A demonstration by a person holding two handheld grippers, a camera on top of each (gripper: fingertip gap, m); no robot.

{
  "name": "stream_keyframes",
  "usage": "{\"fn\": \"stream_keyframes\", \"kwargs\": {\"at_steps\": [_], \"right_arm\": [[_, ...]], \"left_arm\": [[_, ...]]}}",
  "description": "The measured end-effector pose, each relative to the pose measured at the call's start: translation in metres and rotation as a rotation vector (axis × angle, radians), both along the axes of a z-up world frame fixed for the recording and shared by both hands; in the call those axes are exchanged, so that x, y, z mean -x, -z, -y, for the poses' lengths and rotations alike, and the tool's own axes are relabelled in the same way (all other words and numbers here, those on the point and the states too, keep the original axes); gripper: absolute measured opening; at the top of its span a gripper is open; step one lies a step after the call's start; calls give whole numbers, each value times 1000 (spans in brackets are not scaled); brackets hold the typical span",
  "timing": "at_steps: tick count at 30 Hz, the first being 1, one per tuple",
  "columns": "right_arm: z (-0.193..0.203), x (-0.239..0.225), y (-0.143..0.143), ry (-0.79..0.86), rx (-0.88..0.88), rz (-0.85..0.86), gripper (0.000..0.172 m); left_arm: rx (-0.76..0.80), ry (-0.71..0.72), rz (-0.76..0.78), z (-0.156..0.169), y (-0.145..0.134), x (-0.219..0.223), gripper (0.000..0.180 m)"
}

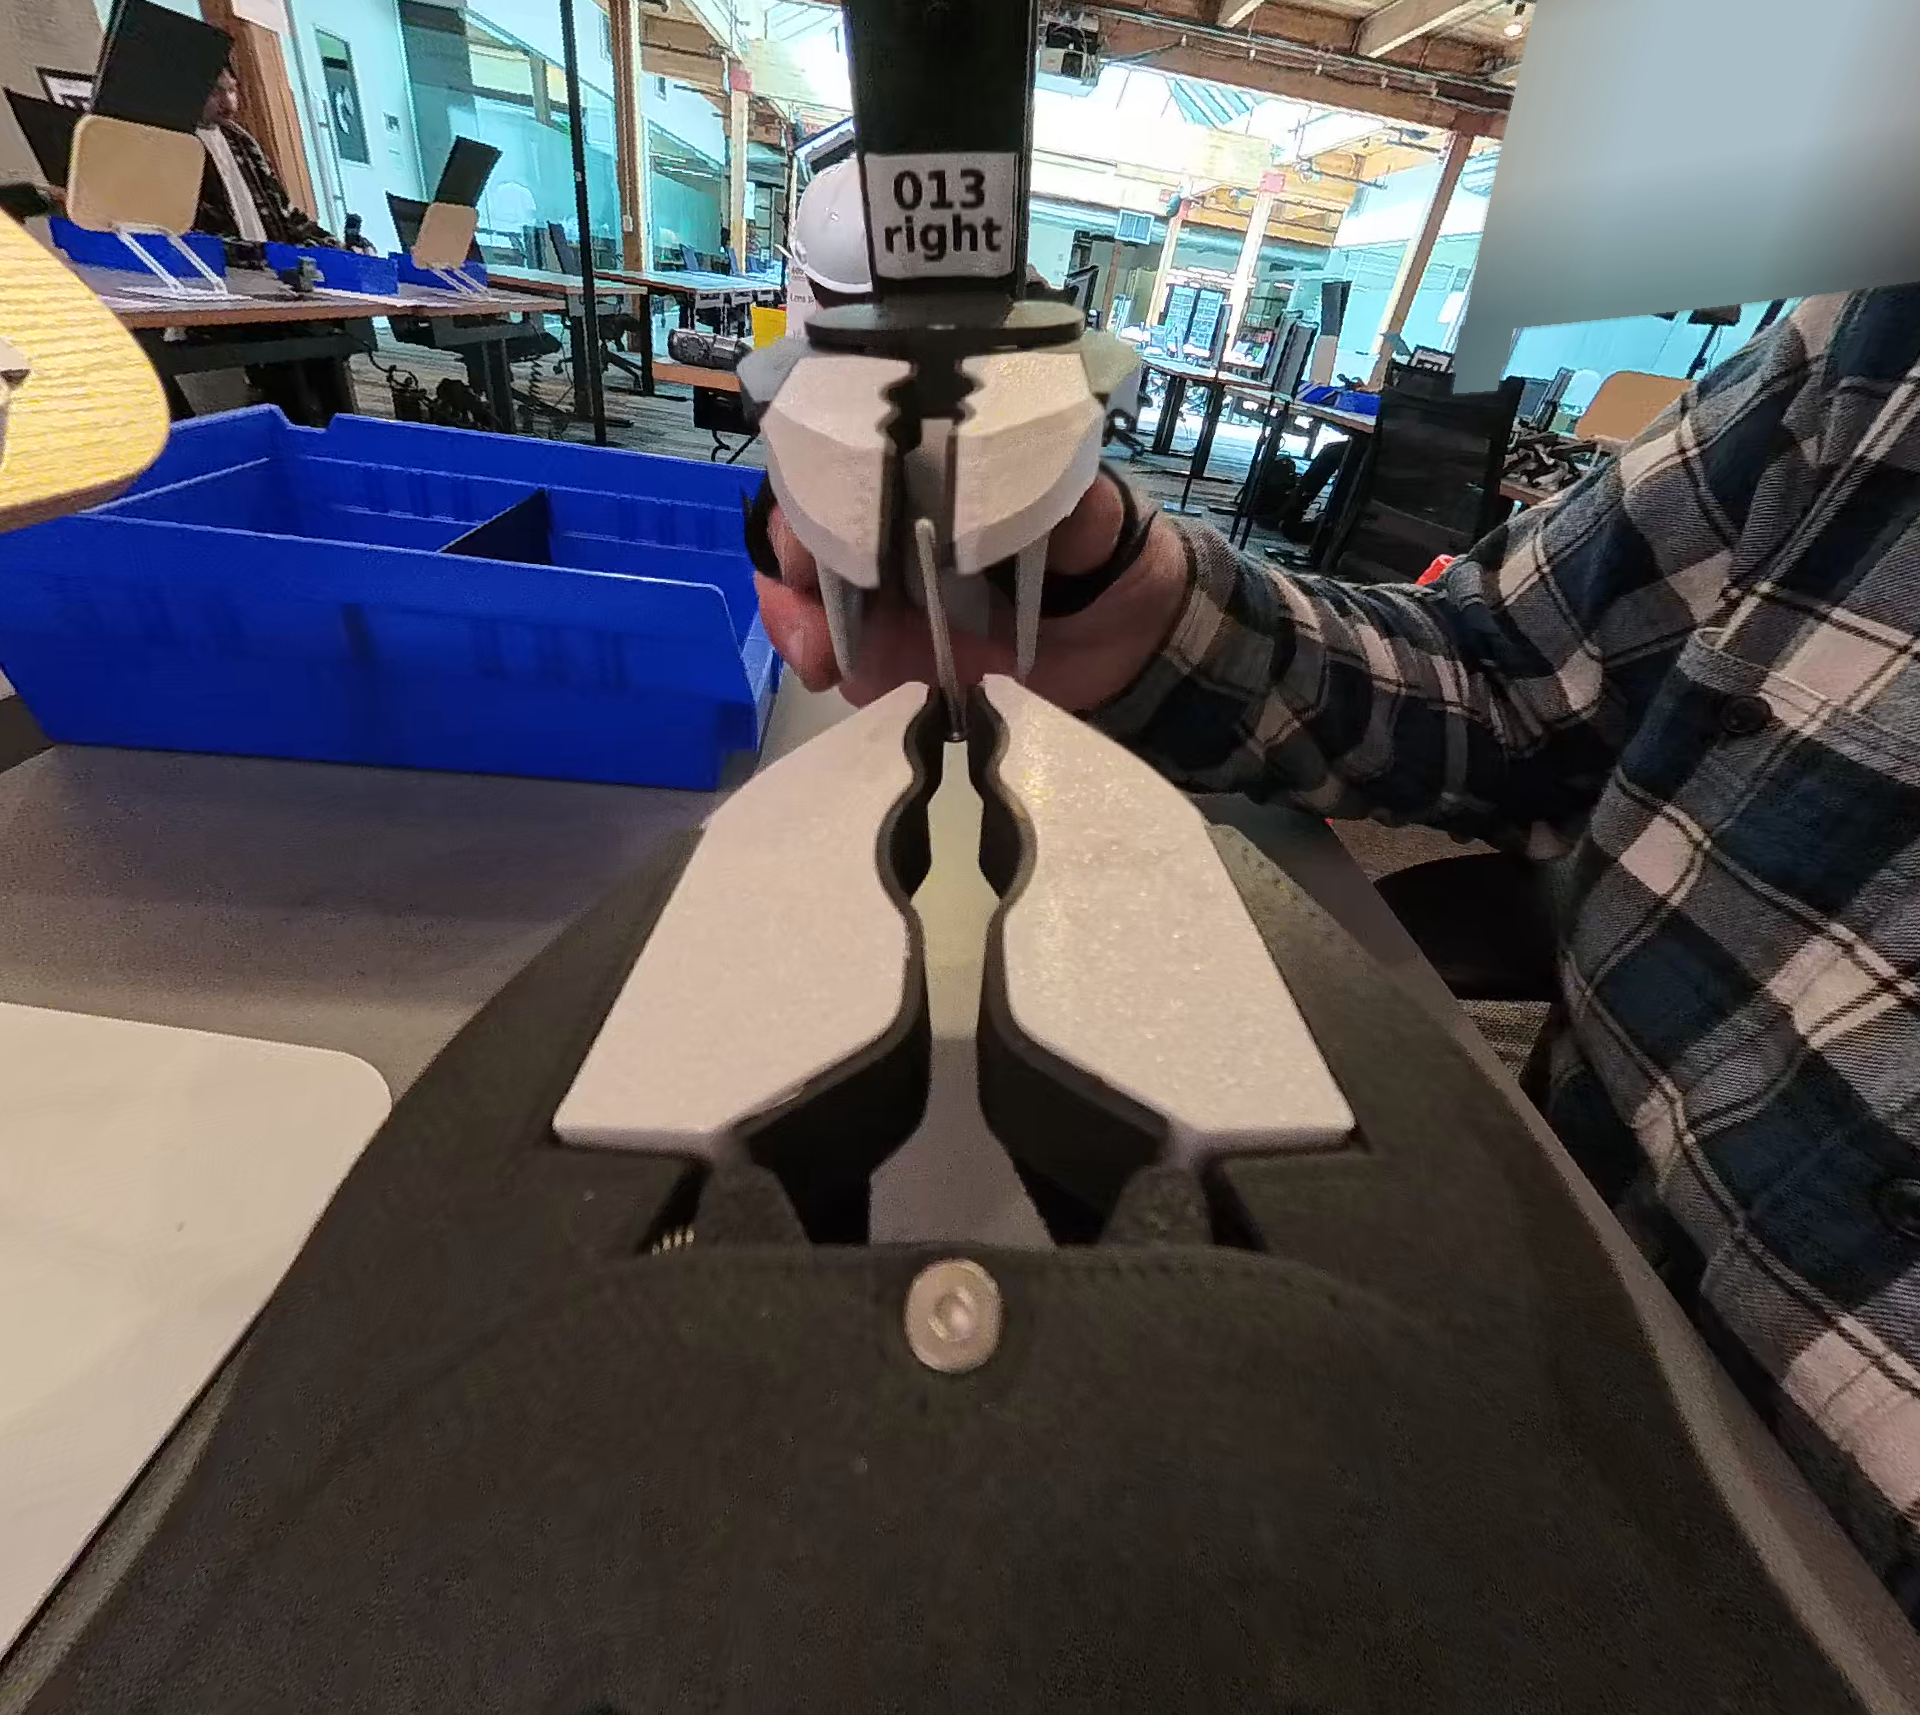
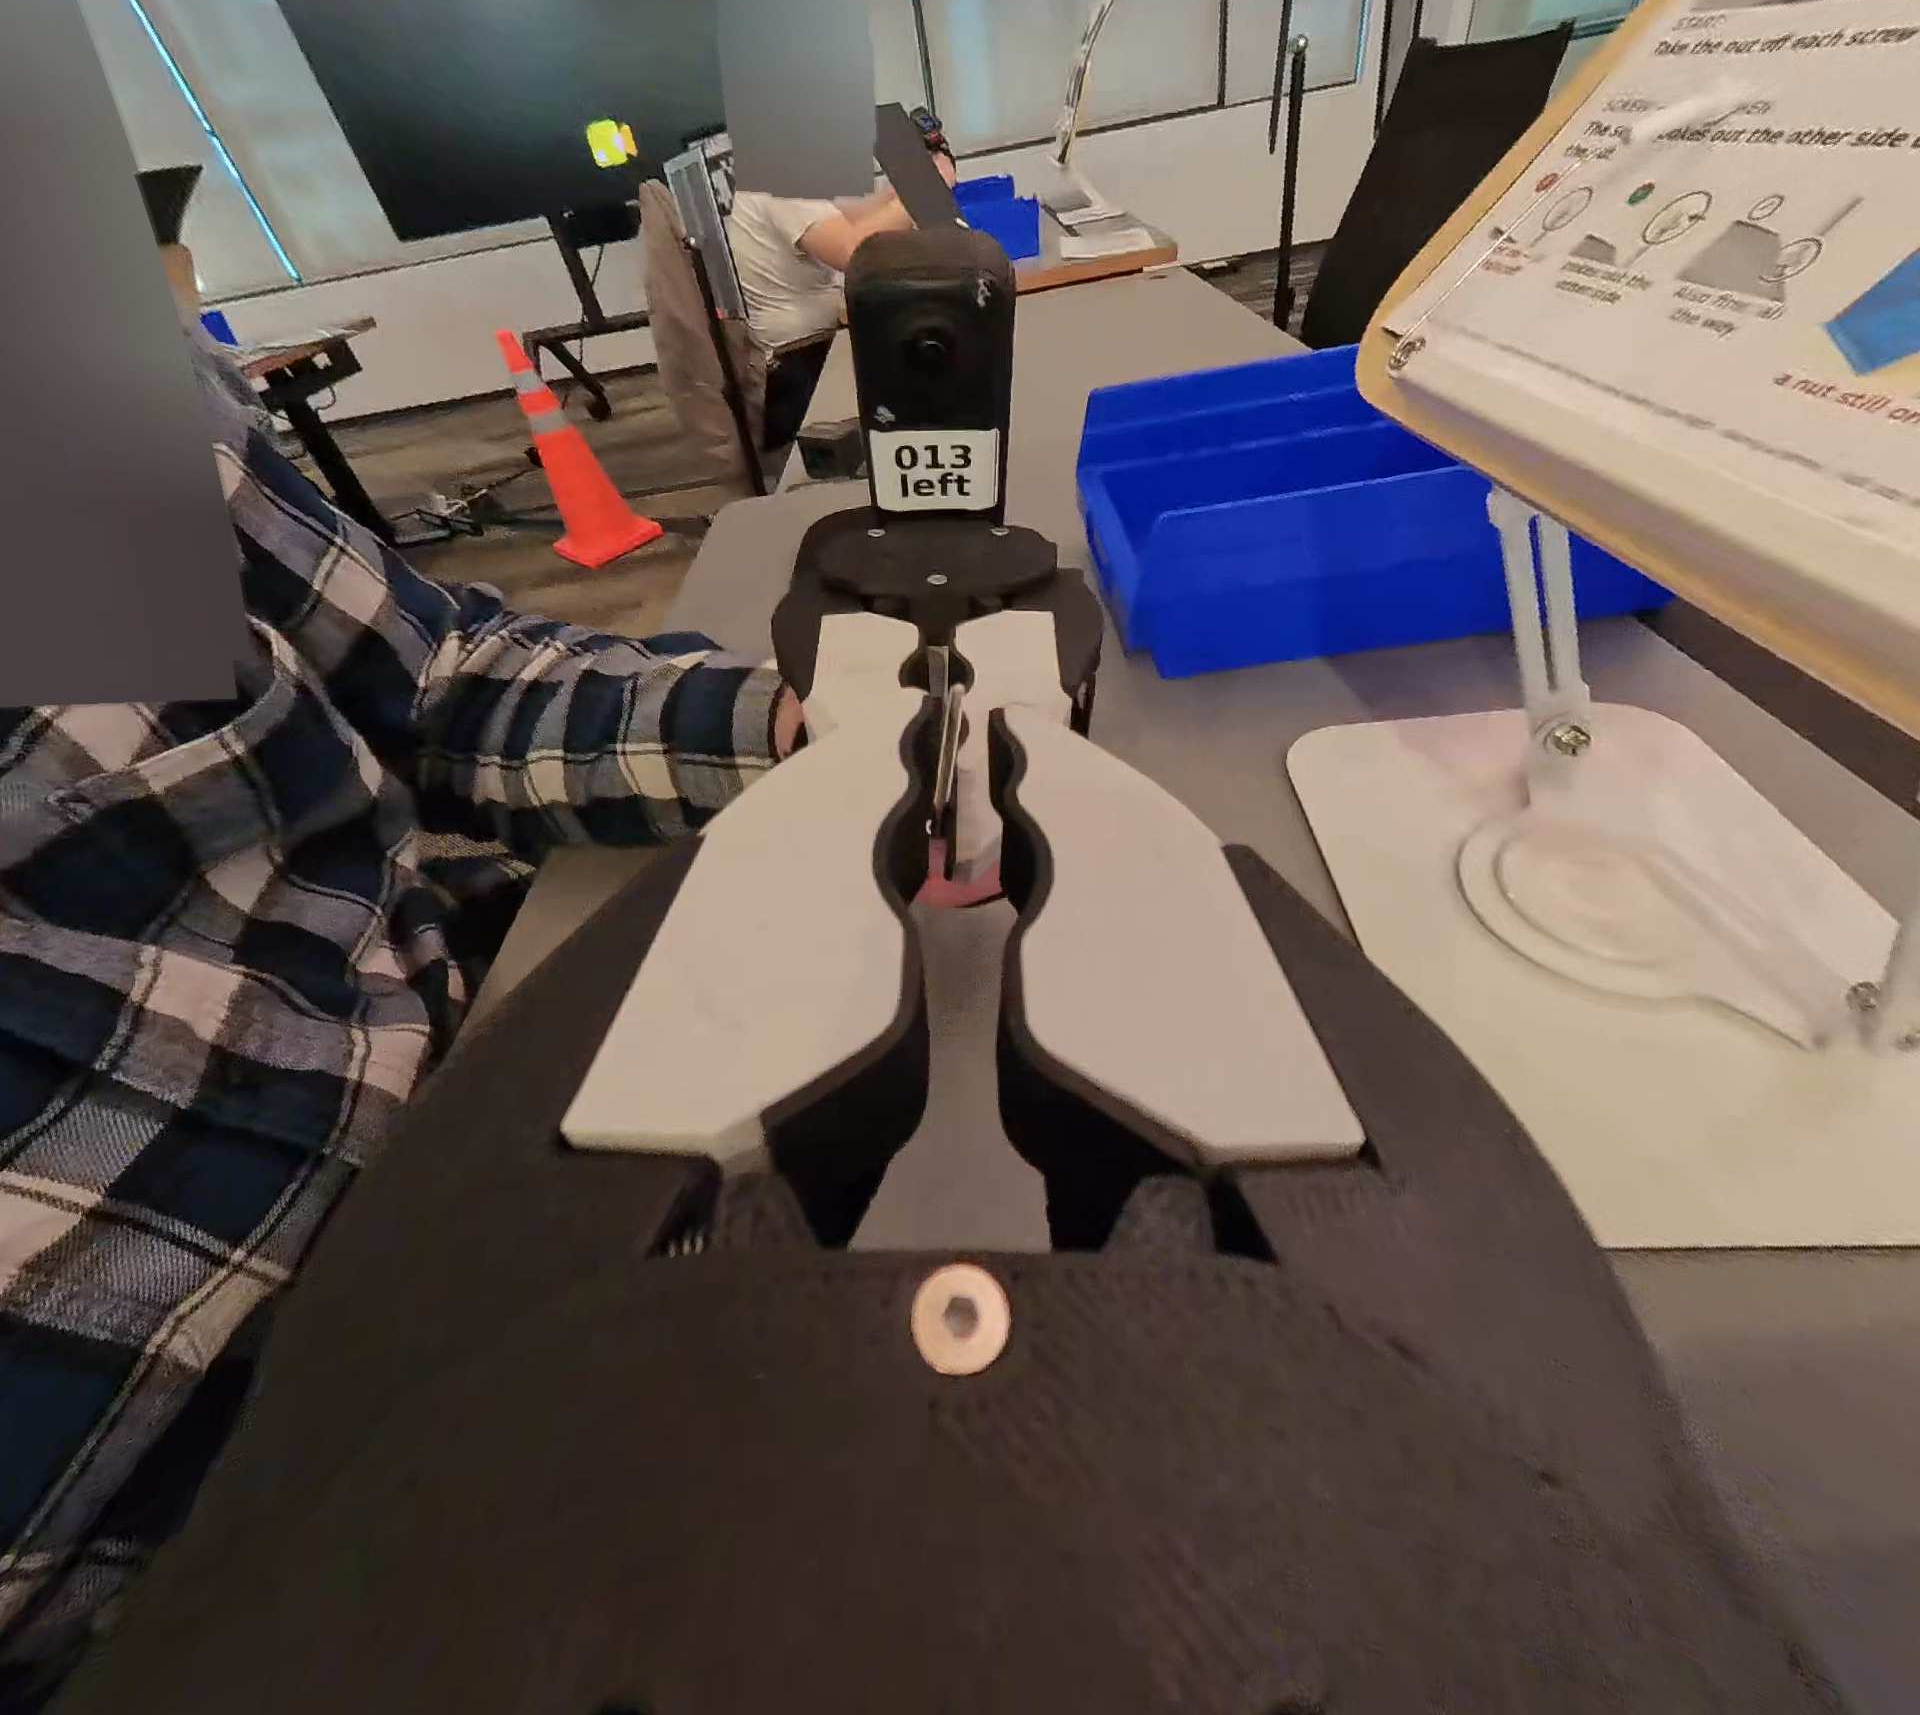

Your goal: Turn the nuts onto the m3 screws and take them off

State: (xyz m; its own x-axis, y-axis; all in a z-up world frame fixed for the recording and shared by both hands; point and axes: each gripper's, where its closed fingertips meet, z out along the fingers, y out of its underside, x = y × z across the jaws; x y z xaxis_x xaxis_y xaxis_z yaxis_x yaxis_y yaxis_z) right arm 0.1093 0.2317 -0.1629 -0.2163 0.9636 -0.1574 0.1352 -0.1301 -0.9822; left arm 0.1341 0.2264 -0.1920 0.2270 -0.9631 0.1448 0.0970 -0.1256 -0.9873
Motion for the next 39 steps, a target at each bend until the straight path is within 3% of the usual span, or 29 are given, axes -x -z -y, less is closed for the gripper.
{"fn": "stream_keyframes", "kwargs": {"at_steps": [8, 12, 15, 18, 22, 25, 29, 32, 39], "right_arm": [[7, 8, 4, -51, 30, 5, 2], [-1, 0, -12, -14, 10, -18, 2], [-44, -24, -35, 141, -80, -2, 2], [-128, -68, -48, 397, -147, 82, 3], [-248, -128, -12, 690, -106, 361, 2], [-297, -150, 36, 749, 16, 587, 2], [-327, -164, 87, 784, 109, 822, 3], [-338, -170, 107, 808, 138, 923, 3], [-341, -170, 88, 861, 75, 896, 24]], "left_arm": [[-3, 9, 1, 2, -1, 0, 4], [-15, -13, 92, 1, -17, 5, 10], [-8, -31, 83, -2, -16, 12, 9], [5, -72, 66, -9, -11, 17, 0], [0, -81, 15, -10, -5, 15, 0], [0, -92, -8, -13, 0, 14, 0], [6, -94, -6, -15, 2, 16, 0], [10, -95, -3, -15, 2, 18, 0], [10, -102, 0, -17, 1, 20, 0]]}}
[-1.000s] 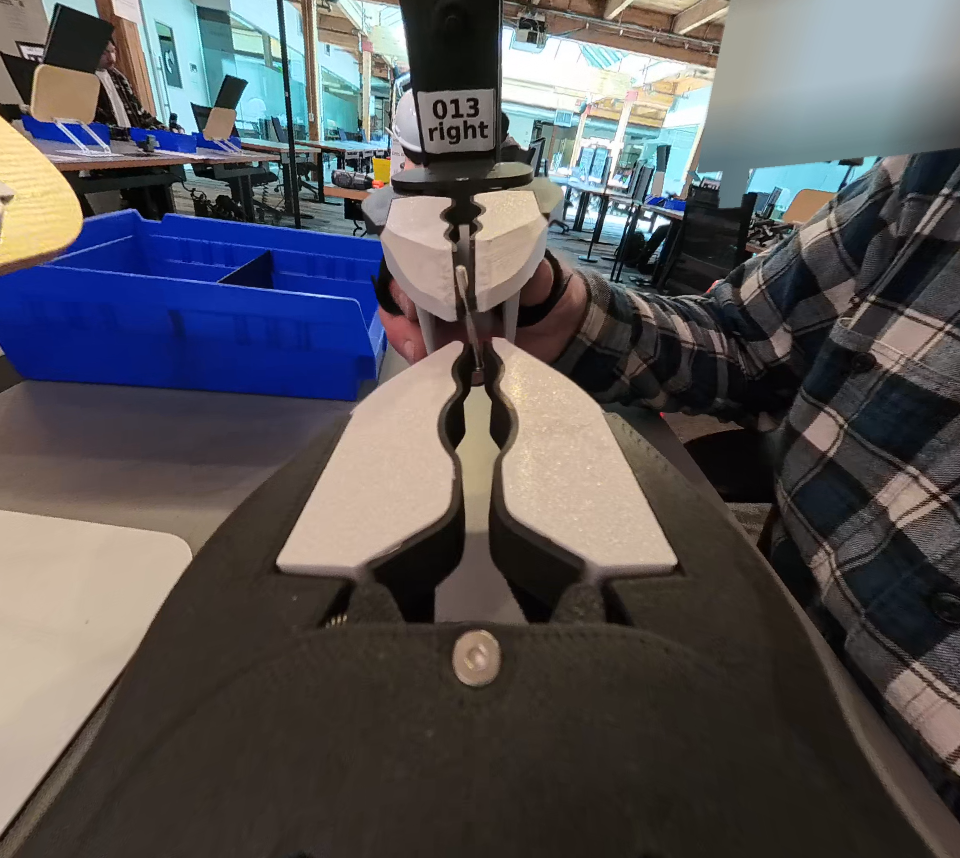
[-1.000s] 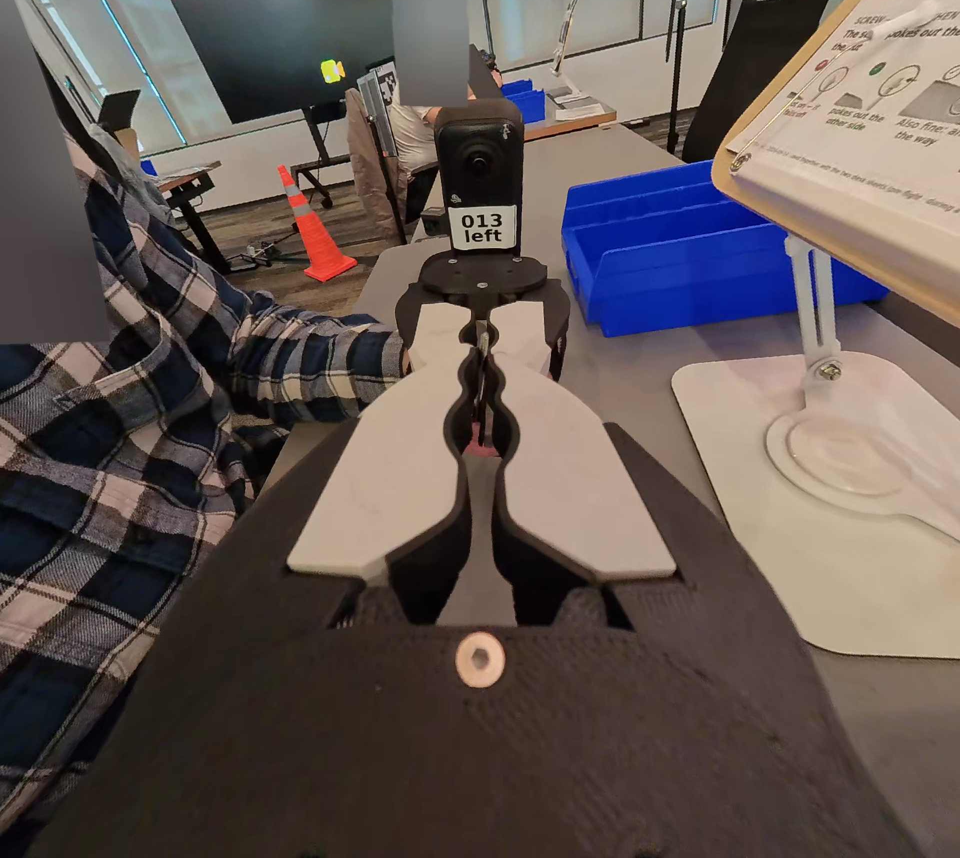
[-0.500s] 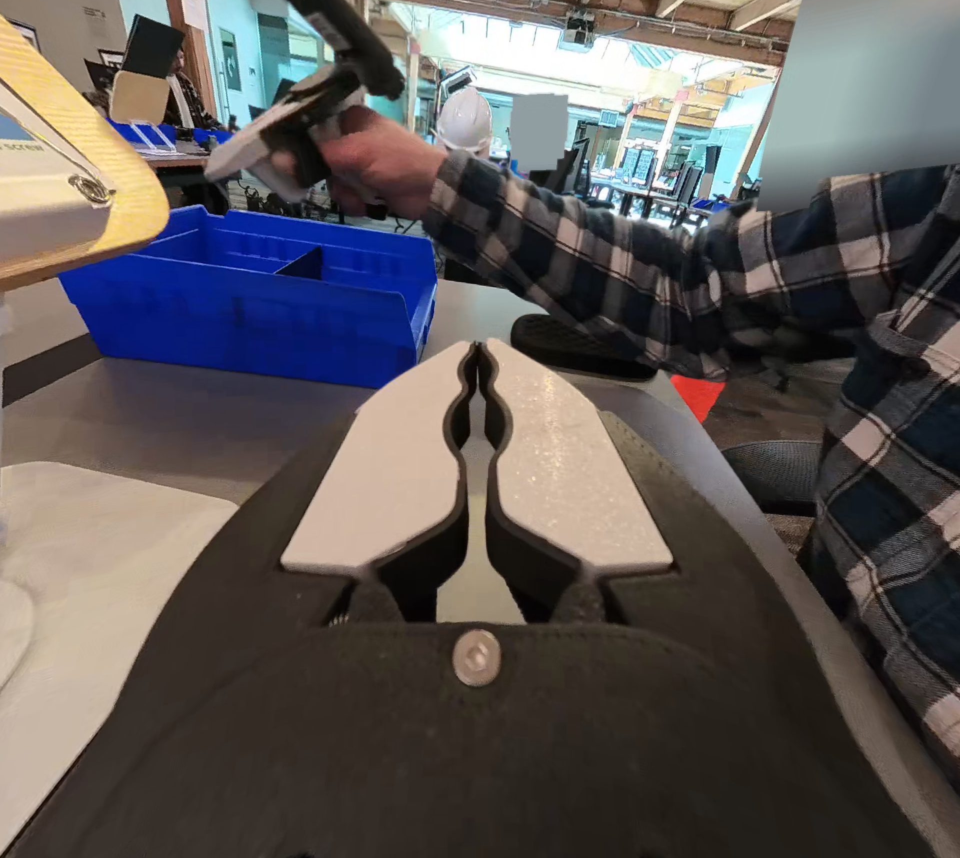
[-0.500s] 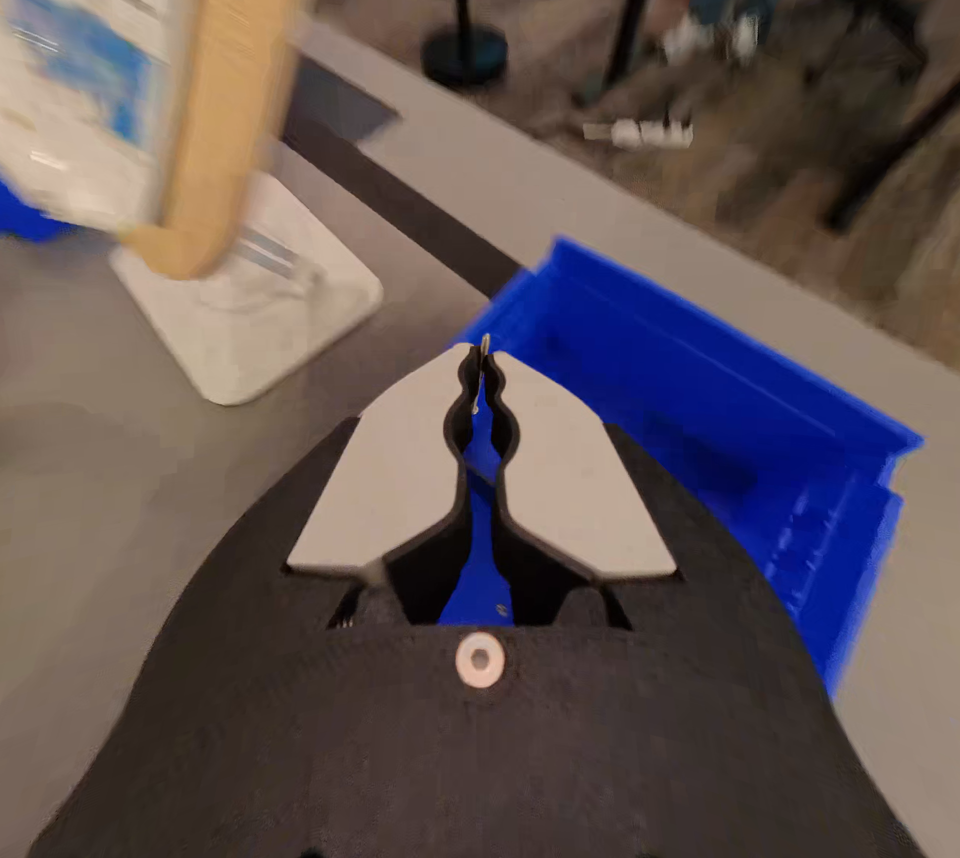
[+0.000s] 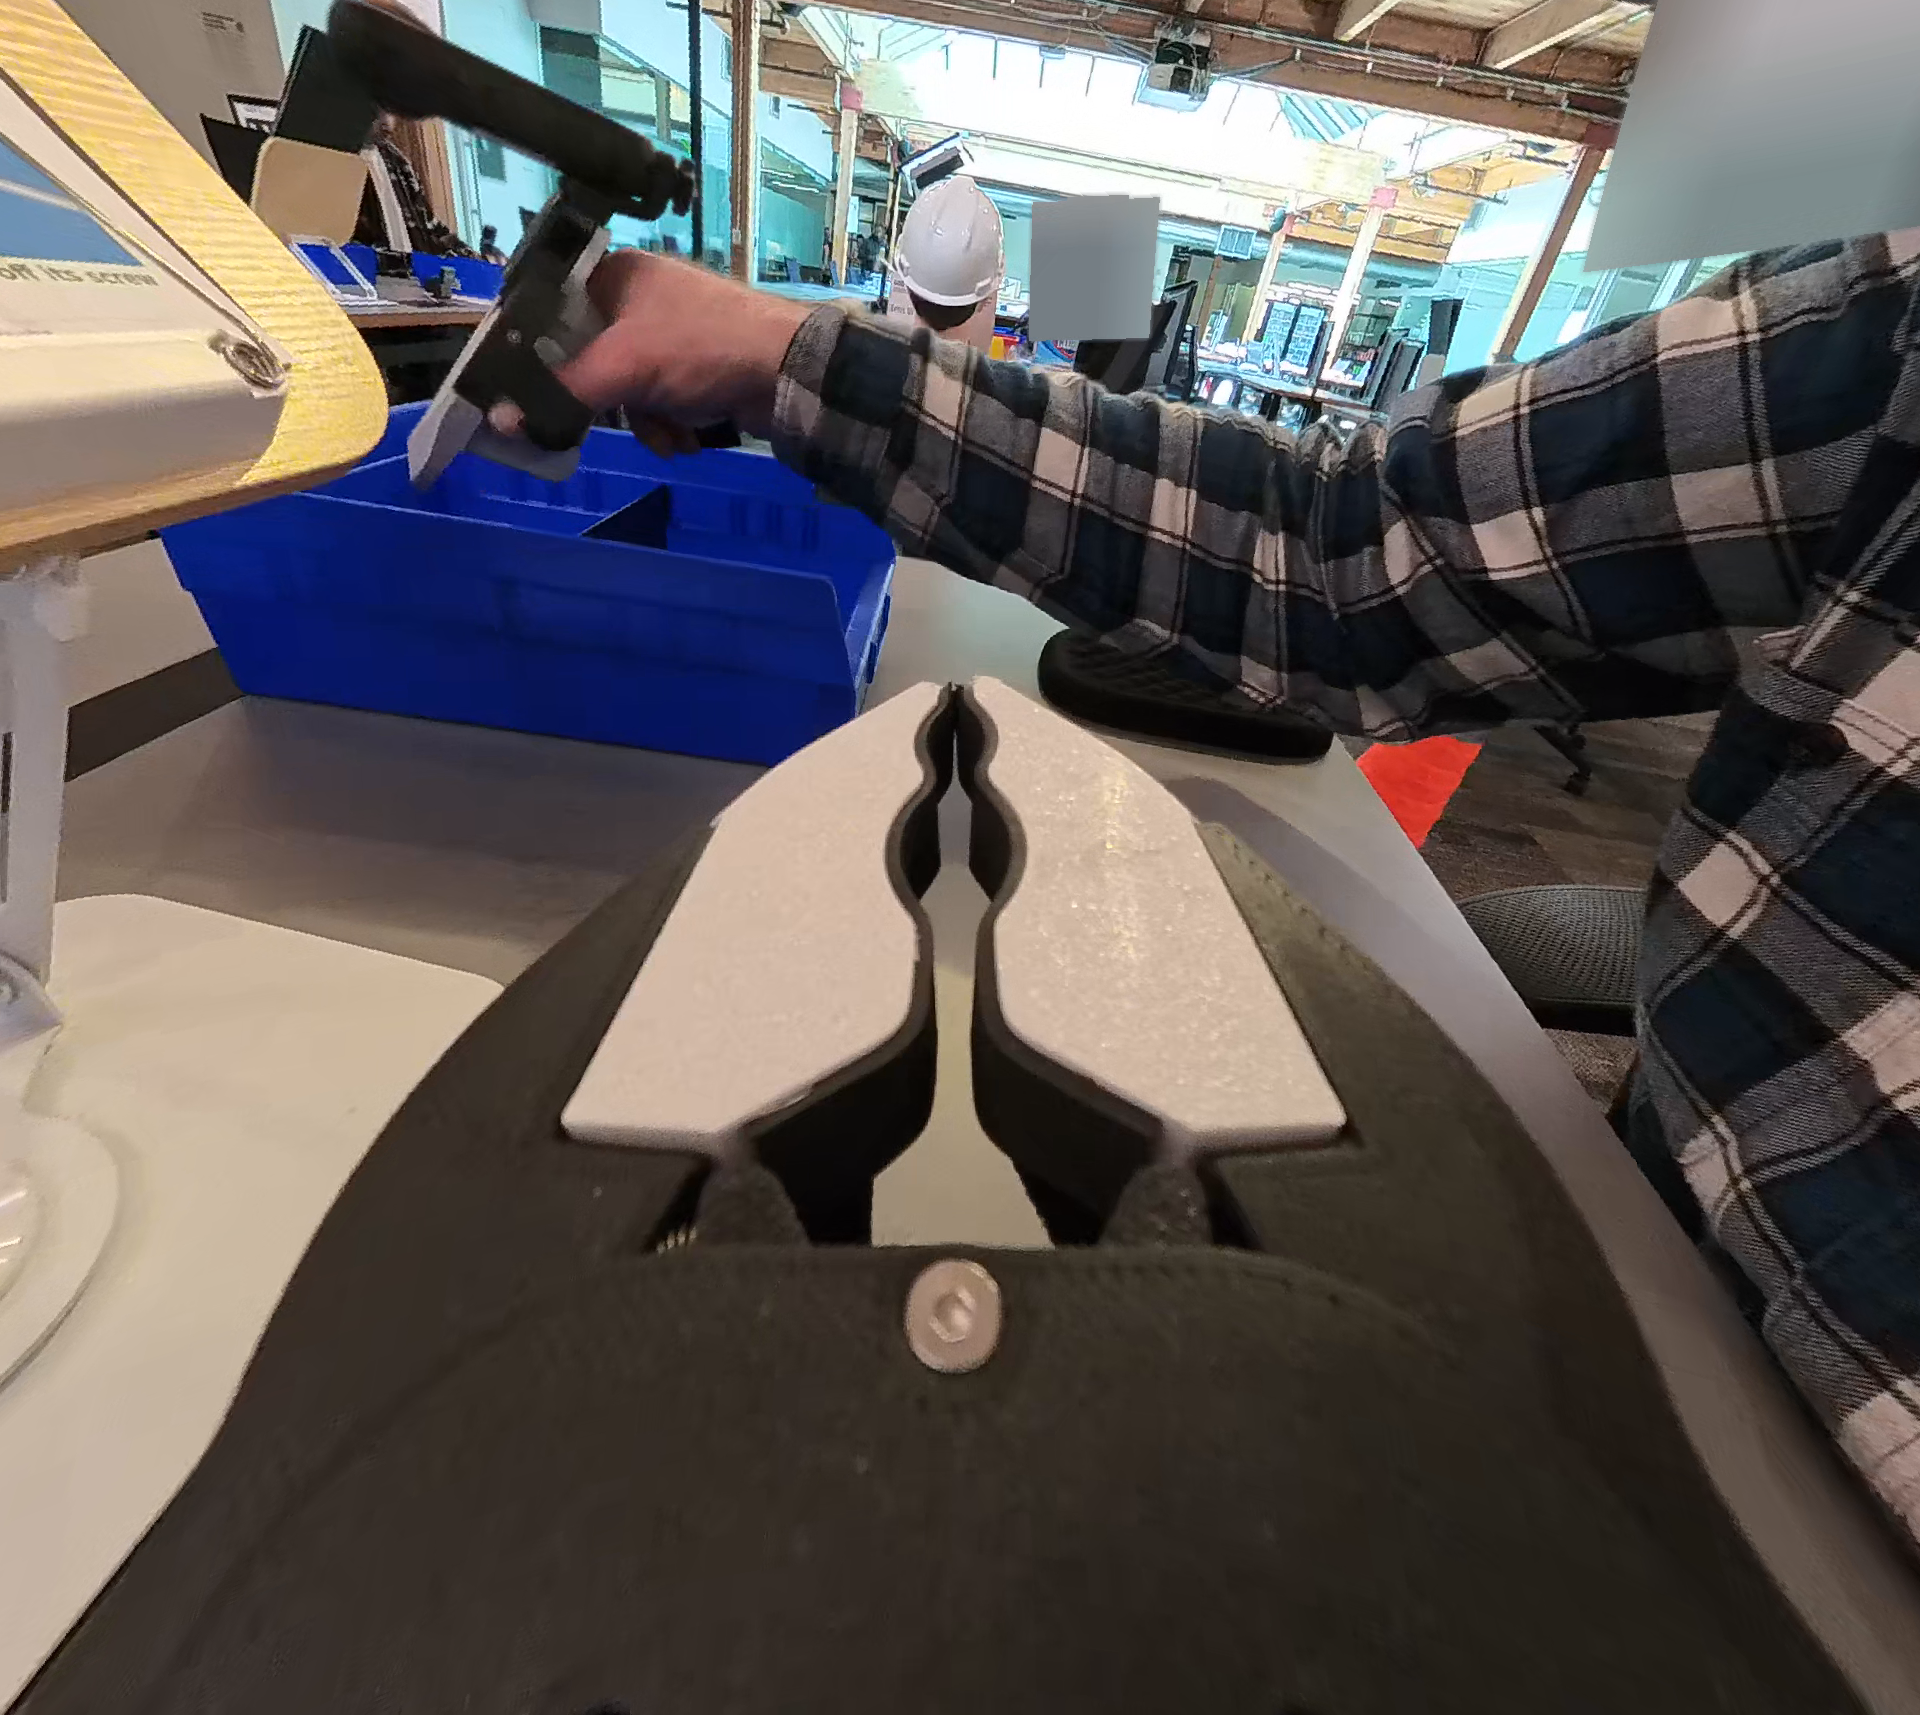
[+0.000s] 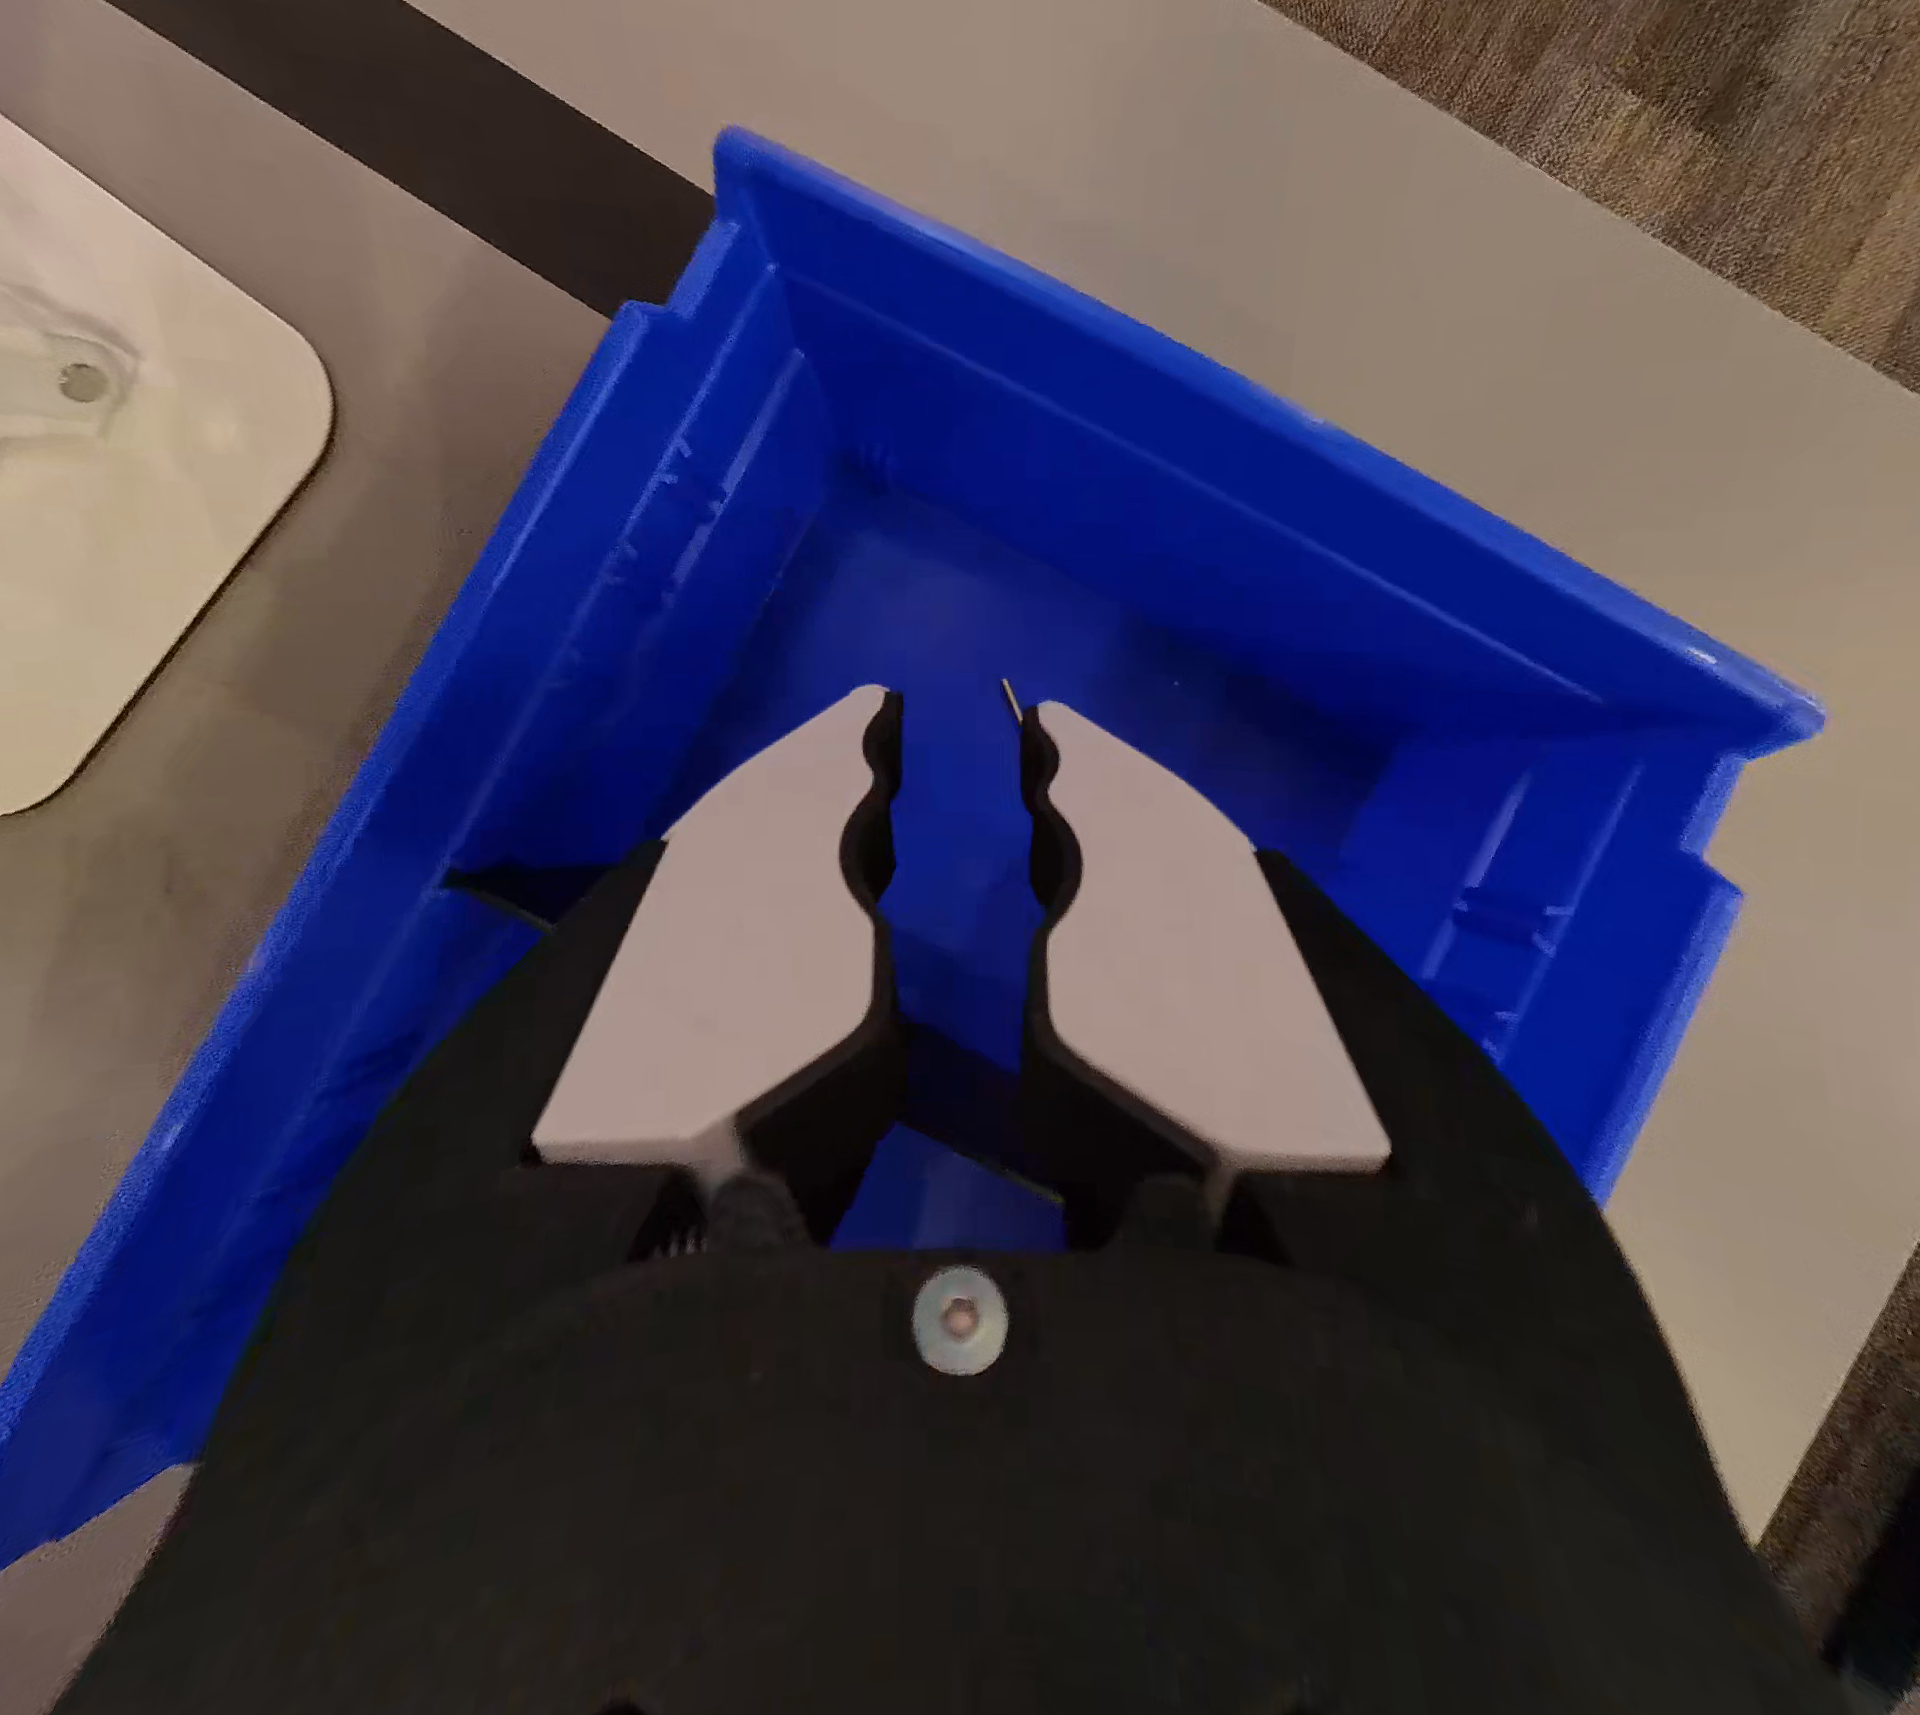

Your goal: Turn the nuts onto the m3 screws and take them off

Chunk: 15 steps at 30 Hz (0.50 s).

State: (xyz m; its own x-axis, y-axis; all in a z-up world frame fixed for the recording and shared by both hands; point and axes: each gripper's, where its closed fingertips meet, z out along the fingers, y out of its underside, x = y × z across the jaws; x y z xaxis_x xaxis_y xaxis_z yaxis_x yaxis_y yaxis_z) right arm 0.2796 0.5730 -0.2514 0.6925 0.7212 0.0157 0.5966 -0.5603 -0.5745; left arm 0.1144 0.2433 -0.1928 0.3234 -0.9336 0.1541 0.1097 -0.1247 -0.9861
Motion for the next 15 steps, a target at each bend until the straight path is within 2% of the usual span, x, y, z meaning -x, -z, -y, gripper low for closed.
{"fn": "stream_keyframes", "kwargs": {"at_steps": [3, 7, 11, 15], "right_arm": [[10, 3, -17, -13, -53, -21, 24], [53, 25, -65, -76, -229, -101, 17], [120, 59, -96, -184, -378, -197, 9], [188, 105, -95, -331, -438, -290, 5]], "left_arm": [[-10, -10, 2, 0, -4, 2, 0], [-69, -67, -33, 2, -17, 14, 7], [-134, -236, -104, -4, -37, 53, 20], [-141, -476, -234, -14, -54, 128, 27]]}}
